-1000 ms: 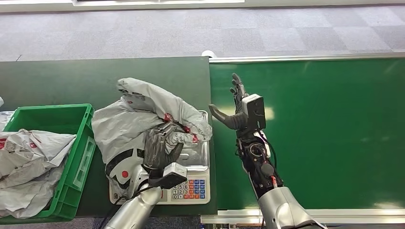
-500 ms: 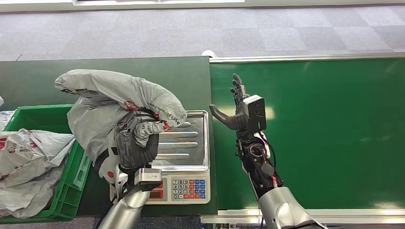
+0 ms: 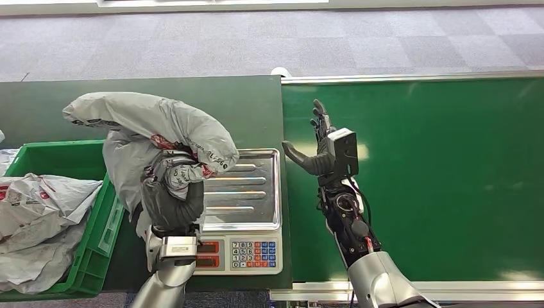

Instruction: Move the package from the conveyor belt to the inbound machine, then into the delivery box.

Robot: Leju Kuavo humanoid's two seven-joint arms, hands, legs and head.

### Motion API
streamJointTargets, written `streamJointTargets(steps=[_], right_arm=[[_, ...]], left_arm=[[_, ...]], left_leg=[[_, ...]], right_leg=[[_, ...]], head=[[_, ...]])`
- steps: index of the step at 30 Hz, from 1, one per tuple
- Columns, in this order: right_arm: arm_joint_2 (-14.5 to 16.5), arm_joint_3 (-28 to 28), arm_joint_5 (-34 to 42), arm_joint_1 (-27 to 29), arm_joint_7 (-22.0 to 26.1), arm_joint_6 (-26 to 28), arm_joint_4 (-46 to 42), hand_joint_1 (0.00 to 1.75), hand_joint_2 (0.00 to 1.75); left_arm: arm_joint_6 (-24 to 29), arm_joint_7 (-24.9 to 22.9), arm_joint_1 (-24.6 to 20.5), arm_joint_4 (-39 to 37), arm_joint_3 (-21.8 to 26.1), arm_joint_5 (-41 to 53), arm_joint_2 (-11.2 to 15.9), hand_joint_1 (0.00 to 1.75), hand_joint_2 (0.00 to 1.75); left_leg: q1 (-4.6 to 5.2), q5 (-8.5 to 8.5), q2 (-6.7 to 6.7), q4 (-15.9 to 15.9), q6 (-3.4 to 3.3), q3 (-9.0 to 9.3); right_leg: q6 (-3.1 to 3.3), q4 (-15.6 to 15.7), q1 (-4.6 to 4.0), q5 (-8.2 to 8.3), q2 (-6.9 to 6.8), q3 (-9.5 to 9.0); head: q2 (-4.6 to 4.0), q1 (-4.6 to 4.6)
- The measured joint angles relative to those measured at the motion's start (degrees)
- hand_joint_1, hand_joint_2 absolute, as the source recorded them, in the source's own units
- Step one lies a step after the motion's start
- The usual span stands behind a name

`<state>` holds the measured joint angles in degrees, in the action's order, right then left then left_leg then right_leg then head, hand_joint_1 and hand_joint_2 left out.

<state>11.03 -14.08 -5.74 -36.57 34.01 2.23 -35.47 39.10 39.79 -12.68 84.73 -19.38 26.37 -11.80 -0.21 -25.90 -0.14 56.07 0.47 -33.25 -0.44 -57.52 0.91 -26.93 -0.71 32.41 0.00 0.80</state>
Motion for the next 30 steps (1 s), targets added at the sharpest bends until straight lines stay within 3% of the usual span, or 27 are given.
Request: streamJointTargets(steps=[3, 7, 14, 20, 23, 27, 30], right_arm=[[-0.4, 0.0, 0.0, 0.6, 0.0, 0.5, 0.0, 0.0, 1.75], [-1.3, 0.0, -0.3, 2.3, -0.3, 1.0, -0.7, 0.0, 1.75], [-2.9, 0.2, -1.2, 6.0, -1.6, 1.9, -4.4, 0.0, 1.75], [-3.9, 0.8, -1.8, 8.1, -2.7, 2.5, -7.3, 0.0, 1.75], [-4.2, 1.4, -2.5, 9.0, -2.8, 2.5, -8.6, 0.0, 1.75], [-4.5, 2.3, -3.4, 10.1, -3.2, 2.4, -10.4, 0.0, 1.75], [-4.8, 2.9, -3.7, 10.8, -3.3, 2.4, -11.2, 0.0, 1.75]], left_arm=[[0.0, 0.0, 0.8, 5.7, 3.5, 16.9, -1.0, 1.75, 1.75], [0.0, 0.0, 0.9, 9.7, 13.2, 34.8, -1.7, 1.75, 1.75], [0.0, 0.0, 0.8, 13.5, 30.4, 39.3, -1.3, 1.75, 1.75], [0.0, -2.3, -0.3, 13.3, 38.8, 43.8, 0.0, 1.75, 1.75], [0.0, -8.5, -2.6, 5.9, 41.4, 53.6, 1.0, 1.75, 1.75], [0.0, -24.2, -5.3, -8.5, 42.1, 59.6, 5.3, 1.75, 1.75], [0.0, -28.3, -7.1, -16.9, 41.8, 59.7, 8.4, 1.75, 1.75]], left_leg=[[0.0, 0.0, 0.01, 0.0, 0.0, -0.02], [-0.01, 0.0, -0.1, 0.0, 0.0, -0.02], [-0.04, 0.0, -0.15, 0.0, 0.01, -0.03], [-0.01, 0.0, -0.14, 0.0, 0.0, -0.08], [0.01, 0.01, -0.05, 0.0, 0.0, -0.07], [-0.02, 0.03, -0.27, 0.0, 0.03, -0.02], [-0.03, 0.04, -0.27, 0.0, 0.05, -0.02]], right_leg=[[0.0, 0.0, 0.0, 0.0, 0.0, 0.01], [0.01, 0.0, -0.01, 0.0, 0.08, 0.04], [0.02, 0.0, -0.05, 0.0, 0.13, 0.08], [0.01, 0.0, -0.01, -0.01, 0.1, 0.16], [0.01, 0.0, 0.01, 0.0, -0.02, 0.11], [0.06, 0.0, -0.02, 0.06, 0.23, 0.14], [0.07, 0.0, -0.03, 0.06, 0.28, 0.16]], head=[[0.0, -0.02], [0.0, 0.0], [0.0, -0.01], [0.0, -0.01], [0.0, -0.01], [0.0, -0.02], [0.0, -0.02]])
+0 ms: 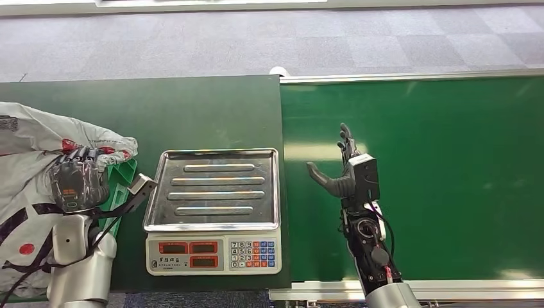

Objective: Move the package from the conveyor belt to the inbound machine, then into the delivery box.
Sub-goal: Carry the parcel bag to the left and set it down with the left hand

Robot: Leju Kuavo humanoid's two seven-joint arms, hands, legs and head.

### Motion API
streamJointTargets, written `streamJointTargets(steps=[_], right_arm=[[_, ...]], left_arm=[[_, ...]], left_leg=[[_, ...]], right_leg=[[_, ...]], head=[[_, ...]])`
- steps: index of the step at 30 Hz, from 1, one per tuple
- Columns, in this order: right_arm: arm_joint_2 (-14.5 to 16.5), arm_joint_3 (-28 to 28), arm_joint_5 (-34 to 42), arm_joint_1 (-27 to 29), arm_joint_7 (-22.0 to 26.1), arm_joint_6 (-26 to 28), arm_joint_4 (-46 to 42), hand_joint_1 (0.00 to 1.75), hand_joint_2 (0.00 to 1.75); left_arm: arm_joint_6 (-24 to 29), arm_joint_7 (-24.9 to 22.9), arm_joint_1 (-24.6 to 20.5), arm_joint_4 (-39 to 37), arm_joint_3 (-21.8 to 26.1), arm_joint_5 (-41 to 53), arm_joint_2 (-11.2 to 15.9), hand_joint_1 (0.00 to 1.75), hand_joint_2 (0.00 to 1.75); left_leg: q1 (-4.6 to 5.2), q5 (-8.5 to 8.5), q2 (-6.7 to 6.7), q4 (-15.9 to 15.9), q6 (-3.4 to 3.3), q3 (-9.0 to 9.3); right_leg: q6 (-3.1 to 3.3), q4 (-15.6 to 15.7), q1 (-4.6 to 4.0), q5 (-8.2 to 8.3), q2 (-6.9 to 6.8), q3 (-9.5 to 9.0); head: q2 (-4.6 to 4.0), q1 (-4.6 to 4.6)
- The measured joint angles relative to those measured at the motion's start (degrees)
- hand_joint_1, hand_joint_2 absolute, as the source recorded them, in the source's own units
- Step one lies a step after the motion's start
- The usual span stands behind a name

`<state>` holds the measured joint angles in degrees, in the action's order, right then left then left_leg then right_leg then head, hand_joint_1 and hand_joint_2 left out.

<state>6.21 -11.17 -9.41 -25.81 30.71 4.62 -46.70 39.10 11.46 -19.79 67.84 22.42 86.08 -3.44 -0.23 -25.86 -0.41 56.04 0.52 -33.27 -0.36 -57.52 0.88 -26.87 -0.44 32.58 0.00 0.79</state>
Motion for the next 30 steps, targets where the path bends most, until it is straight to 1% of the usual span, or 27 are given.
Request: streamJointTargets(steps=[4, 8, 13, 15, 19, 21, 22, 25, 26, 30], right_arm=[[-0.2, 0.5, 0.0, 0.4, 0.0, 0.0, -0.7, 0.0, 1.75], [-0.3, 0.6, -0.1, 0.5, 0.0, 0.0, -0.9, 0.0, 1.75], [-0.3, 0.6, -0.2, 0.5, 0.0, -0.1, -0.9, 0.0, 1.75], [-0.4, 0.6, -0.3, 0.6, -0.1, -0.2, -1.0, 0.0, 1.75], [-0.5, 0.9, -0.8, 0.6, -0.3, -0.4, -1.0, 0.0, 1.75], [-0.5, 1.2, -1.2, 0.6, -0.6, -0.4, -1.1, 0.0, 1.75], [-0.5, 1.3, -1.5, 0.6, -0.8, -0.4, -1.3, 0.0, 1.75], [-0.5, 1.6, -2.2, 0.8, -1.4, -0.4, -1.8, 0.0, 1.75], [-0.5, 1.6, -2.4, 0.9, -1.6, -0.4, -1.9, 0.0, 1.75], [-0.4, 1.9, -2.9, 1.3, -2.2, -0.4, -2.5, 0.0, 1.75]], left_arm=[[0.0, -0.5, -2.4, -6.3, -0.7, 0.5, 2.6, 1.75, 1.75], [0.0, -0.7, -3.8, -9.2, -1.2, 0.5, 3.6, 1.75, 1.75], [-0.1, -1.4, -4.6, -11.1, -1.6, 0.5, 4.4, 1.75, 1.75], [-1.7, -3.3, -5.2, -12.6, -2.1, 0.6, 5.0, 1.75, 1.75], [-7.5, -7.9, -7.3, -17.8, -3.8, 0.5, 6.9, 1.75, 1.75], [-9.6, -10.5, -8.2, -20.2, -4.3, 0.1, 7.7, 1.75, 1.75], [-10.4, -11.9, -8.5, -21.1, -4.5, -0.3, 8.0, 1.51, 1.75], [-11.7, -14.8, -8.9, -22.4, -4.9, -1.8, 8.5, 0.2, 1.75], [-11.7, -15.1, -8.9, -22.5, -4.9, -2.5, 8.7, 0.0, 1.75], [-9.7, -14.1, -8.3, -22.0, -5.3, -6.0, 8.9, 0.0, 1.75]], left_leg=[[0.03, -0.01, 0.05, 0.0, 0.0, 0.0], [0.03, -0.01, 0.04, 0.0, 0.0, 0.12], [0.02, 0.01, 0.04, -0.1, 0.02, 0.4], [0.02, 0.01, 0.04, -0.1, 0.03, 0.47], [0.03, 0.02, 0.06, -0.2, 0.04, 0.67], [0.04, 0.01, 0.06, -0.2, 0.04, 0.77], [0.04, 0.01, 0.05, -0.2, 0.04, 0.83], [0.04, 0.01, 0.04, -0.3, 0.05, 0.96], [0.04, 0.01, 0.04, -0.3, 0.05, 0.99], [0.04, 0.03, 0.04, -0.3, 0.07, 1.09]], right_leg=[[0.0, 0.0, 0.03, -0.02, -0.02, -0.04], [0.0, 0.0, 0.04, -0.02, -0.01, -0.14], [0.01, 0.0, 0.03, -0.02, -0.01, -0.37], [0.02, 0.0, 0.03, -0.02, -0.02, -0.43], [0.02, 0.0, 0.04, -0.03, -0.02, -0.63], [0.03, 0.0, 0.05, -0.03, -0.02, -0.73], [0.03, 0.0, 0.05, -0.03, -0.02, -0.78], [0.04, 0.0, 0.06, -0.04, -0.02, -0.9], [0.04, 0.0, 0.06, -0.04, -0.02, -0.93], [0.05, 0.0, 0.06, -0.04, -0.02, -1.0]], head=[[0.0, 0.02], [0.0, 0.01], [0.0, 0.01], [0.0, 0.01], [0.0, 0.02], [0.0, 0.02], [0.0, 0.03], [0.0, 0.03], [0.0, 0.02], [0.0, 0.02]])
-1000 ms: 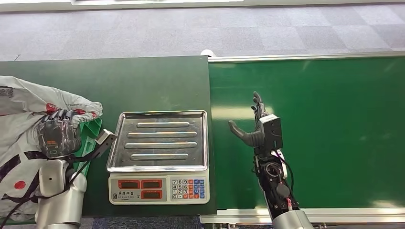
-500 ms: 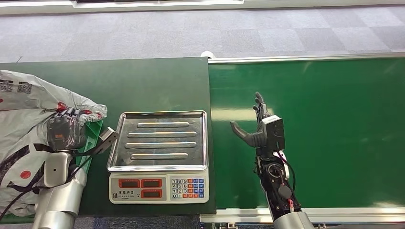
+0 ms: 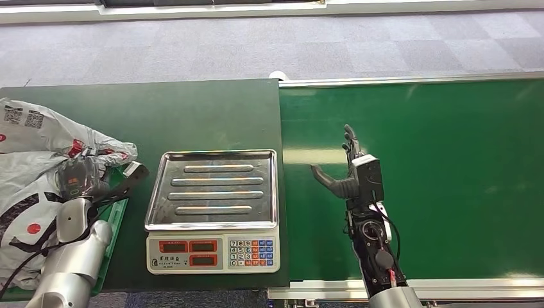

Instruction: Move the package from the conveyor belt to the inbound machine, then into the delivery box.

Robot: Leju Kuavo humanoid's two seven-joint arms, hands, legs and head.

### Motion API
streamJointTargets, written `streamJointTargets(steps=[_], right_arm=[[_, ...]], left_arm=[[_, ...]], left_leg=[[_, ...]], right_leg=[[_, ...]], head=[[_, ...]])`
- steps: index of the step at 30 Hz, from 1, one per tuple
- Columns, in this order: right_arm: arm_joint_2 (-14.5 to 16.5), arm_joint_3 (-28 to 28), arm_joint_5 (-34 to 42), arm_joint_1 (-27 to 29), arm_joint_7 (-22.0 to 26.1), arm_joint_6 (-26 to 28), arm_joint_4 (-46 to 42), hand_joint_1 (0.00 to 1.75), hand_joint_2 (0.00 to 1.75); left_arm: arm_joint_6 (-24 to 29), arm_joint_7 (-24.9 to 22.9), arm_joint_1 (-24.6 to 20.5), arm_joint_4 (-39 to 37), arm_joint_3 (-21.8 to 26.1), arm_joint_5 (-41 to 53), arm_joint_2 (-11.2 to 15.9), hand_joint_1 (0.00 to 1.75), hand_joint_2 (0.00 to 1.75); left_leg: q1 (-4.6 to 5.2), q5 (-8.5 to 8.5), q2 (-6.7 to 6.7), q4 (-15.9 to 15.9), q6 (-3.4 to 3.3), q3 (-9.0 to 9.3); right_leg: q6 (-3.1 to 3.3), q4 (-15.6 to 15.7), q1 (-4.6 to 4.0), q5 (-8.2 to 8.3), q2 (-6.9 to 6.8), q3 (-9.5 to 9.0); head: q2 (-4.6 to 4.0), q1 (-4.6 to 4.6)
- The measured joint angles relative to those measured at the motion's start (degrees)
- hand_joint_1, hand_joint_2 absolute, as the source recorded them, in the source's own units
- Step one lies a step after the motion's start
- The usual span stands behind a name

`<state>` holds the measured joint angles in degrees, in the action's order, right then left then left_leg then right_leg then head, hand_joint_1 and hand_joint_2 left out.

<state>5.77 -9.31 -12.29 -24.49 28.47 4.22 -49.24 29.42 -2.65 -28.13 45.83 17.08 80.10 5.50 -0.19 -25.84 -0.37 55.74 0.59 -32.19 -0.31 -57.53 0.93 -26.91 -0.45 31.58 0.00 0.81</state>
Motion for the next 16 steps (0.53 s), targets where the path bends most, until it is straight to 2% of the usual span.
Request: streamJointTargets(steps=[9, 12, 15, 16], right_arm=[[0.0, 0.2, 0.0, 1.3, -0.3, 0.5, -1.5, 0.0, 1.75], [0.0, 0.2, 0.3, 2.0, -0.5, 0.7, -2.3, 0.0, 1.75], [-0.1, 0.3, 0.5, 2.6, -0.5, 0.8, -2.9, 0.0, 1.75], [-0.1, 0.3, 0.6, 2.7, -0.5, 0.8, -2.9, 0.0, 1.75]], left_arm=[[8.4, -0.1, 3.4, 5.5, -3.0, 1.4, 0.0, 0.0, 1.75], [9.7, 4.7, 6.0, 10.8, -3.2, 1.0, -0.9, 0.0, 1.75], [9.8, 14.5, 9.4, 19.3, -2.8, -1.0, -4.4, 0.0, 1.75], [9.8, 16.4, 10.0, 20.8, -2.8, -1.4, -5.1, 0.0, 1.75]], left_leg=[[0.06, 0.0, 0.01, 0.0, 0.01, -0.13], [0.07, 0.01, 0.03, 0.1, 0.0, -0.3], [0.07, 0.01, 0.1, 0.1, -0.01, -0.55], [0.07, 0.01, 0.1, 0.1, -0.01, -0.6]], right_leg=[[-0.02, 0.0, 0.07, -0.01, 0.0, 0.14], [-0.04, 0.0, 0.09, -0.02, -0.05, 0.32], [-0.08, 0.0, 0.11, -0.02, -0.14, 0.46], [-0.08, 0.0, 0.1, -0.01, -0.14, 0.48]], head=[[0.0, 0.0], [0.0, 0.0], [0.0, -0.02], [0.0, -0.02]])
